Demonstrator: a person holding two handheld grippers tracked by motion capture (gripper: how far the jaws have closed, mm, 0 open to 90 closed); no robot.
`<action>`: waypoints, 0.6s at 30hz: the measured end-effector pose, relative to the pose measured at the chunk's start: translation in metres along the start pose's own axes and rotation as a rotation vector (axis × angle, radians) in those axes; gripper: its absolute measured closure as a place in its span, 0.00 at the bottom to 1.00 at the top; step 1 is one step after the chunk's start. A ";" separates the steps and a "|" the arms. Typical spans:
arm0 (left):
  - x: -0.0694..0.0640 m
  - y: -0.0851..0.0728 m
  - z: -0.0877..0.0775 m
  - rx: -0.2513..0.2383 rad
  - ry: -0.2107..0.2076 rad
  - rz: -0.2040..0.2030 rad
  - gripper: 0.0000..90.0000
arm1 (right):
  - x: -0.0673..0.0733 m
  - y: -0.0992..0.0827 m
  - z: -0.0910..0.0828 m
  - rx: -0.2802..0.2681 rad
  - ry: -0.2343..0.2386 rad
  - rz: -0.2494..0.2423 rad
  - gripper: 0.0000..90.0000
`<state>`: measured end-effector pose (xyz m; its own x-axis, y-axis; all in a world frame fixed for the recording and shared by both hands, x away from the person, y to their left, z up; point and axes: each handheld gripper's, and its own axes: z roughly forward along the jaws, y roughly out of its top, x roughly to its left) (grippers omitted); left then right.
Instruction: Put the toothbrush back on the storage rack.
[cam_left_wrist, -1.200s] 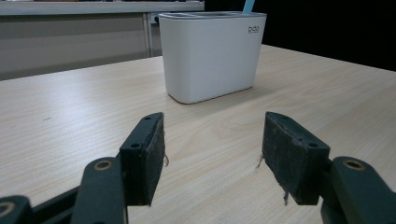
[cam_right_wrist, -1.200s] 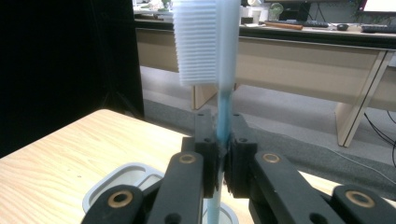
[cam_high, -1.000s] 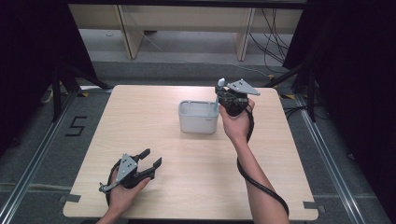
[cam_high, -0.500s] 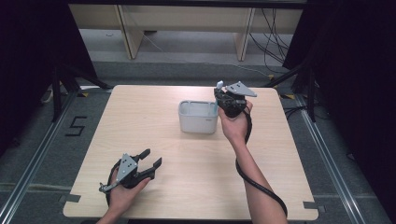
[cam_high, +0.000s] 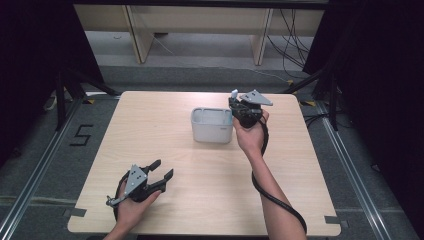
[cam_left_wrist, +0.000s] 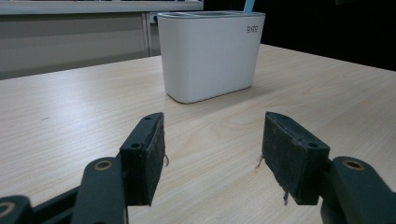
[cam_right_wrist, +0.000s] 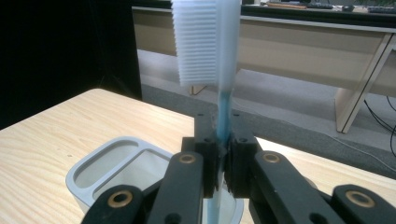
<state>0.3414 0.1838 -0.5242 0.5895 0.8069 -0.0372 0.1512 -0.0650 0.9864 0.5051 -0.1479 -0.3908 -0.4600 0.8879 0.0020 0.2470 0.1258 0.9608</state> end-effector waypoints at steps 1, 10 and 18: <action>0.000 0.000 0.000 0.000 0.000 0.000 0.43 | 0.000 0.000 0.000 0.004 0.004 0.001 0.95; 0.000 0.000 0.000 0.001 0.000 0.000 0.43 | 0.001 -0.005 0.003 0.013 0.006 -0.005 0.95; 0.000 0.000 0.000 0.000 -0.001 -0.002 0.43 | 0.002 -0.009 0.004 0.019 0.008 0.010 0.95</action>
<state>0.3416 0.1841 -0.5242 0.5898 0.8066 -0.0395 0.1527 -0.0634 0.9862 0.5054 -0.1453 -0.4005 -0.4641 0.8857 0.0140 0.2680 0.1254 0.9552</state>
